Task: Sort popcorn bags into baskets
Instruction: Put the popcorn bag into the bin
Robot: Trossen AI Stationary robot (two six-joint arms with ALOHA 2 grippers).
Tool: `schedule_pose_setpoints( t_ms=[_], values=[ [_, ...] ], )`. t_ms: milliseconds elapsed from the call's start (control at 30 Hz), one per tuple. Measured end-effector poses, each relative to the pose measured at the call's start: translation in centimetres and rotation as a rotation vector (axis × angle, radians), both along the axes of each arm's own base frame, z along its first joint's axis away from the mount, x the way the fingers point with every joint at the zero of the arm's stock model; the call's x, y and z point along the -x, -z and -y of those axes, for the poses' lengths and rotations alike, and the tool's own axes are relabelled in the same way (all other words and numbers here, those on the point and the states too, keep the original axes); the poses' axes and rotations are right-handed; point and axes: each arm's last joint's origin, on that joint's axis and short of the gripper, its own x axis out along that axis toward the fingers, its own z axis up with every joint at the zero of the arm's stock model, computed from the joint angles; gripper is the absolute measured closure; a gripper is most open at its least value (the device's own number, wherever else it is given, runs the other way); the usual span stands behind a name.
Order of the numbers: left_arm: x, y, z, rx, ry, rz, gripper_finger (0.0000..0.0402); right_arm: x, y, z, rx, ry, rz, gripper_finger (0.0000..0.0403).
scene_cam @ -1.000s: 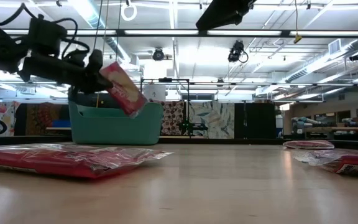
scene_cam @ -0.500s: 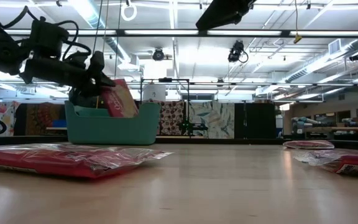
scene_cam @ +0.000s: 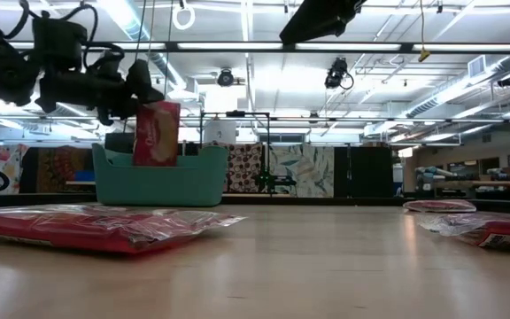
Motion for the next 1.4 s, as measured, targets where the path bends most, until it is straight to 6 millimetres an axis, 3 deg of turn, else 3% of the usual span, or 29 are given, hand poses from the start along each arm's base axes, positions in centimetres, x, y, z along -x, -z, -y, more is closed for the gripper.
schedule_pose_setpoints(
  t_ms=[433, 733, 1067, 1400],
  values=[
    [-1.9, -0.9, -1.2, 0.068, 0.095, -0.190, 0.0215, 0.1, 0.0, -0.3, -0.018, 0.001, 0.003, 0.0286],
    [-2.3, -0.4, -1.5, 0.112, 0.106, -0.369, 0.0222, 0.1, 0.0, -0.3, -0.020, 0.001, 0.002, 0.0286],
    [-2.3, -0.1, -1.4, 0.128, 0.156, -0.393, 0.0166, 0.1, 0.0, -0.4, -0.021, -0.002, 0.003, 0.0286],
    [-2.3, -1.2, -0.8, 0.042, 0.284, -0.356, 0.0121, 0.1, 0.1, -0.5, -0.022, -0.002, 0.000, 0.0286]
  ],
)
